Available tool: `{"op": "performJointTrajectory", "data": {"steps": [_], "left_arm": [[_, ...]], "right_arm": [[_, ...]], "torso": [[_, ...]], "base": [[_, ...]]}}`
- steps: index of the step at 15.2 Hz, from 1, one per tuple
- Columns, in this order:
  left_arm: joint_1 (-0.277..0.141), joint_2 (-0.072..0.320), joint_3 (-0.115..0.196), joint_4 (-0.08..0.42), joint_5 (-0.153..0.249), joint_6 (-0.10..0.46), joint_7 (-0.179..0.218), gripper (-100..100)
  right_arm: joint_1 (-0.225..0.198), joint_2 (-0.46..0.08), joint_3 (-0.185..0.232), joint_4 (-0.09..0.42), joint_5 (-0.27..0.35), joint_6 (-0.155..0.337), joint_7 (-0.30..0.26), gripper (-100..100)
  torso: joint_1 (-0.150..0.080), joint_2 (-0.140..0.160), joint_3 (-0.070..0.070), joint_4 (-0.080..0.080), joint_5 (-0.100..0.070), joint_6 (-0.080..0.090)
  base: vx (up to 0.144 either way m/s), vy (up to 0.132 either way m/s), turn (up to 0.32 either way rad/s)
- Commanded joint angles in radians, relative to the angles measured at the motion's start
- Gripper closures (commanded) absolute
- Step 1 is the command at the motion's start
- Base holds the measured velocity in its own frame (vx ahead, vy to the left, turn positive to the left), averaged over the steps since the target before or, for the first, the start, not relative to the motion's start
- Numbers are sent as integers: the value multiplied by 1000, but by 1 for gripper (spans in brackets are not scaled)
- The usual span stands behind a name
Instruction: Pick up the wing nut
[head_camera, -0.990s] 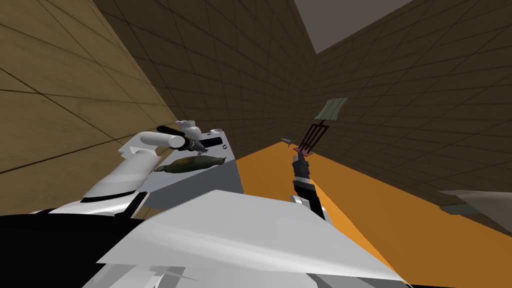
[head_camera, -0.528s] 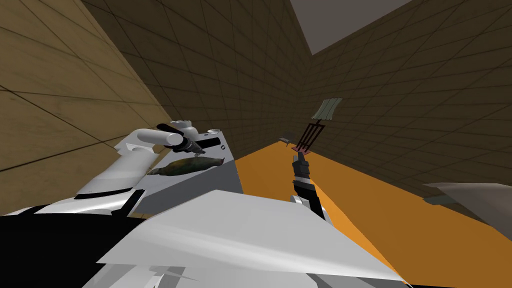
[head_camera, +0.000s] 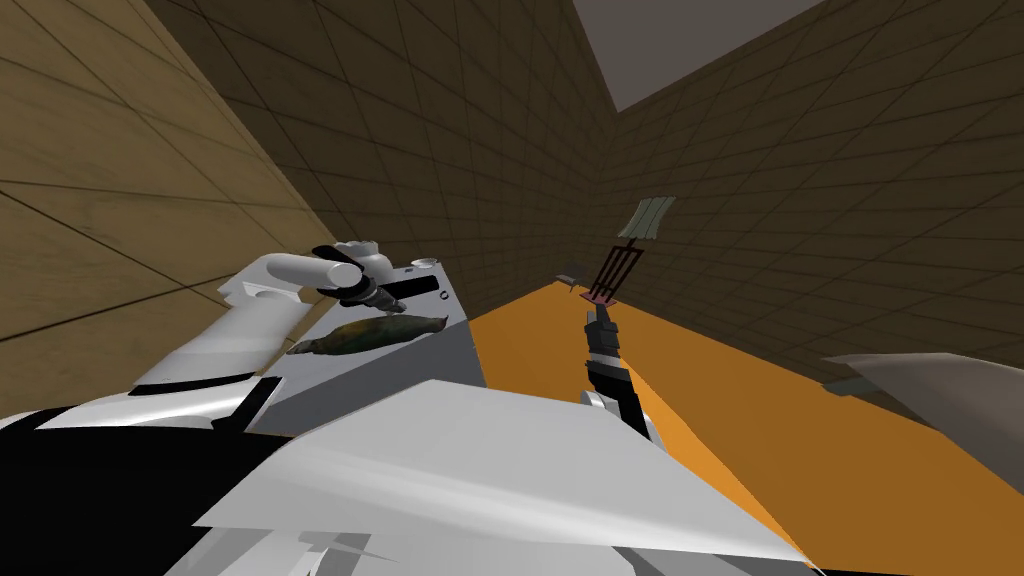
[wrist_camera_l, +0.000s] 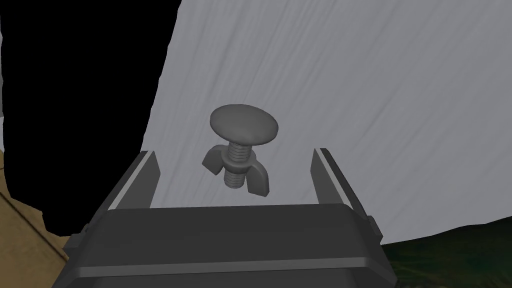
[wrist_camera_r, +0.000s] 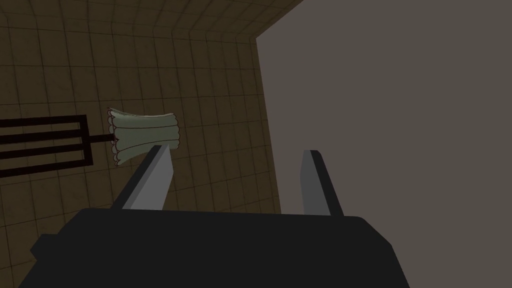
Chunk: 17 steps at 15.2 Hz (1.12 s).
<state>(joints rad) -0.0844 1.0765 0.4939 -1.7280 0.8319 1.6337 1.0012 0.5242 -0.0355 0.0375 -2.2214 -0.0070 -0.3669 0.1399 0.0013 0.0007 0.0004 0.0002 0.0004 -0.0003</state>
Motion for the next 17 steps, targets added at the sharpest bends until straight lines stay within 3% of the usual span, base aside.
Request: {"op": "performJointTrajectory", "data": {"steps": [1,3,4,5,6,8,9,11,12,14,15,17], "left_arm": [[2,9,-7,17,8,36,10,-100],[-6,11,-10,24,7,28,6,-100],[-30,13,-10,77,-7,14,-26,-100],[-30,13,-10,86,-7,14,-26,-100],[-53,15,-9,114,-21,-5,-59,-100],[-53,15,-9,145,-21,-5,-59,-100],[-76,17,-7,182,-36,-24,-91,-100],[-76,17,-7,203,-36,-24,-91,-100],[-99,19,-6,238,-51,-42,-124,-100],[-99,19,-6,262,-51,-42,-124,-100],[-123,20,-4,293,-65,-61,-157,-100],[-123,20,-4,321,-65,-61,-157,-100]], "right_arm": [[0,0,0,0,0,0,0,0],[0,0,0,0,0,0,0,0],[0,0,0,0,0,0,0,0],[0,0,0,0,0,0,0,0],[0,0,0,0,0,0,0,0],[0,0,0,0,0,0,0,0],[0,0,0,0,0,0,0,0],[0,0,0,0,0,0,0,0],[0,0,0,0,0,0,0,0],[0,0,0,0,0,0,0,0],[0,0,0,0,0,0,0,0],[0,0,0,0,0,0,0,0]], "torso": [[0,0,0,0,0,0],[-1,-1,0,0,0,0],[-1,-1,0,0,0,0],[-2,0,0,0,0,0],[-3,0,0,0,0,0],[-4,2,1,0,-1,0],[-4,2,1,0,-1,0],[-4,2,1,0,-1,0],[-3,1,1,0,-1,0],[-3,2,1,0,-1,0],[-3,1,1,0,-1,0],[-4,1,1,0,-1,0]], "base": [[-4,6,-57],[2,-1,-27],[-18,-22,-56],[-31,-34,-73],[-43,-48,-96],[-39,-40,-48],[-36,-38,-56],[-29,-32,-44],[-30,-30,-70],[-30,-31,-47],[-26,-36,-65],[-26,-35,-42]]}}
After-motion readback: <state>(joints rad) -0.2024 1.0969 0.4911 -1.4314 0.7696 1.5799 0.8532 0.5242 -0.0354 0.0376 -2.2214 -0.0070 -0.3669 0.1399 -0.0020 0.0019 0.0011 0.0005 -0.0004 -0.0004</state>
